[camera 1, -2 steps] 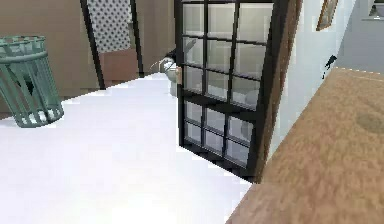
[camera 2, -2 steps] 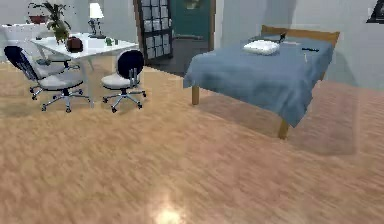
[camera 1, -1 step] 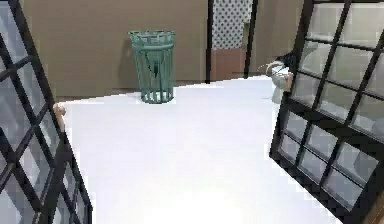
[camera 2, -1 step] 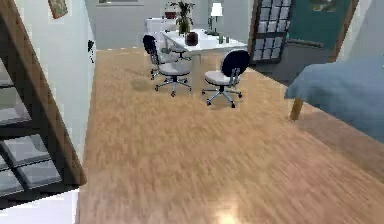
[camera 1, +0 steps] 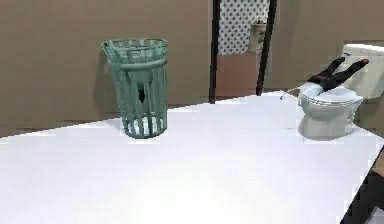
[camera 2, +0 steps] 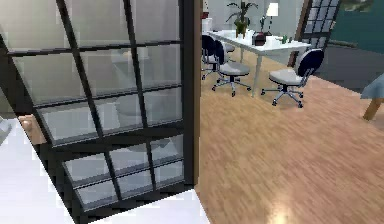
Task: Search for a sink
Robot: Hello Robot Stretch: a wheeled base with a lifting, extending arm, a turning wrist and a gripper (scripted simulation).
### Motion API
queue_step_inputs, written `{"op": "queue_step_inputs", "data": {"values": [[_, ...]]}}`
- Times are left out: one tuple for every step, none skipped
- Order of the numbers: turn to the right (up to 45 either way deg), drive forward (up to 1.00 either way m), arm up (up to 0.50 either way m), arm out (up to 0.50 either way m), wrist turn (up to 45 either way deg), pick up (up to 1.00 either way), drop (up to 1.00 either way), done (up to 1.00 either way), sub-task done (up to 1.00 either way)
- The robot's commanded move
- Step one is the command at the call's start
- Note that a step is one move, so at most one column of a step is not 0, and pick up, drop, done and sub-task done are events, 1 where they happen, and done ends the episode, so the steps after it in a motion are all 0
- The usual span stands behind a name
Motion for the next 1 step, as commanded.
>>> {"op": "queue_step_inputs", "data": {"values": [[0.0,0.2,0.0,0.0,0.0,0.0,0.0,0.0,0.0]]}}
